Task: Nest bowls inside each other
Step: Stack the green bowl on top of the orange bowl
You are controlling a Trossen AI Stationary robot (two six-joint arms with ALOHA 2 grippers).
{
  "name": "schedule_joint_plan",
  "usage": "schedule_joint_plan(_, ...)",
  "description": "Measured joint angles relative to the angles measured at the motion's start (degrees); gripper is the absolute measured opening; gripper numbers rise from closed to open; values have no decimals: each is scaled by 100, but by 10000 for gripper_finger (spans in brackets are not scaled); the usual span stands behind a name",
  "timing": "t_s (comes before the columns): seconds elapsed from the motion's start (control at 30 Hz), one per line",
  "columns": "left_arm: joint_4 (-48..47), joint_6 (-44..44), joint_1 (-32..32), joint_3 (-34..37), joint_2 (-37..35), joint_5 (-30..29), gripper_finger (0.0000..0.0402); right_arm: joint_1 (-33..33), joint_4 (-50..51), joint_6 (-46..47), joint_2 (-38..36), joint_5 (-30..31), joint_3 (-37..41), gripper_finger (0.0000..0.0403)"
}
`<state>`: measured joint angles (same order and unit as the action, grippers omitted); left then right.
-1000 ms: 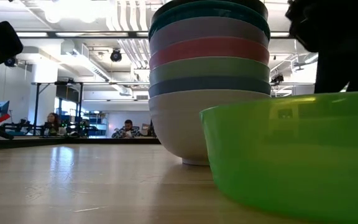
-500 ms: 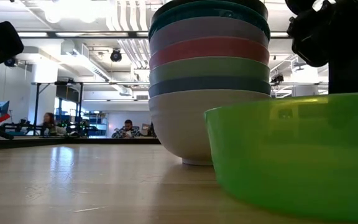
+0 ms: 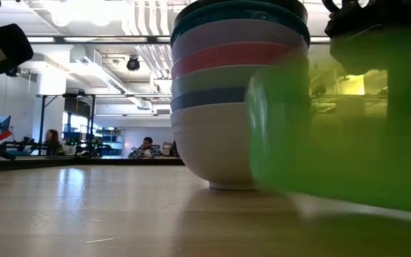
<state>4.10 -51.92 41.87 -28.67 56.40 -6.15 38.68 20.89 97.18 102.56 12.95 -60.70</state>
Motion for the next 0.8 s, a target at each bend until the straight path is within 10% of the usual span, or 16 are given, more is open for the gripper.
schedule_joint_plan(0.43, 169, -19, 0, 4, 0, -21, 0, 4, -5, -418, -525, -363, -80, 9)
schedule_joint_plan(0.8, 145, 26, -69, 18, 0, -38, 0, -884, 1045, -2509, -1763, 121, -1280, 9)
